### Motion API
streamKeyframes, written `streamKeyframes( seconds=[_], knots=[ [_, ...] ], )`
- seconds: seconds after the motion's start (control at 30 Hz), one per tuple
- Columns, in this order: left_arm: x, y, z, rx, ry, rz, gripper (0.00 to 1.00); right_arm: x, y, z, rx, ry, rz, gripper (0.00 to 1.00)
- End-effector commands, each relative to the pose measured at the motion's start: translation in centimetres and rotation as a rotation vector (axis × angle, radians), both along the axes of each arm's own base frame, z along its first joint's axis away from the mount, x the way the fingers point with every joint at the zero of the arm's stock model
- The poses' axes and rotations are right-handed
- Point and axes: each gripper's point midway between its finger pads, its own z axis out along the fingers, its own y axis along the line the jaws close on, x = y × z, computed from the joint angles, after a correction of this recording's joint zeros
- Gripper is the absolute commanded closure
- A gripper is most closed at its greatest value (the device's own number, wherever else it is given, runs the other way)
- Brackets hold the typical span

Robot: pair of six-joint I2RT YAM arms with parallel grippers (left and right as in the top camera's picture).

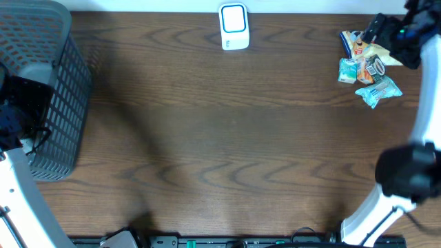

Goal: Scan the item barcode

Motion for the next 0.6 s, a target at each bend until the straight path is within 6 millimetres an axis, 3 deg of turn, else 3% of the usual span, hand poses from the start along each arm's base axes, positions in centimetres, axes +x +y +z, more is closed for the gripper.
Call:
streamKeyframes(
  seconds=[0.0,0.17,0.27,0.57],
  knots=[
    [-0.1,0.2,0.0,0.003,0.002,0.008,0.03,-5.0,4.9,7.4,0.093,-0.110,0.080,0.01],
    [-0.1,0.2,0.0,0.003,0.003,0.008,0.02,-10.9,10.1,10.2,0.110,-0.093,0.228,0.04],
    [-0.1,0.2,0.0,0.003,0.003,0.008,0.02,-13.3,12.5,11.3,0.087,-0.108,0.304,0.04],
    [-0.1,0.2,0.0,0.003,0.002,0.008,0.02,-19.9,14.9,10.6,-0.007,-0.142,0.374,0.02]
  ],
)
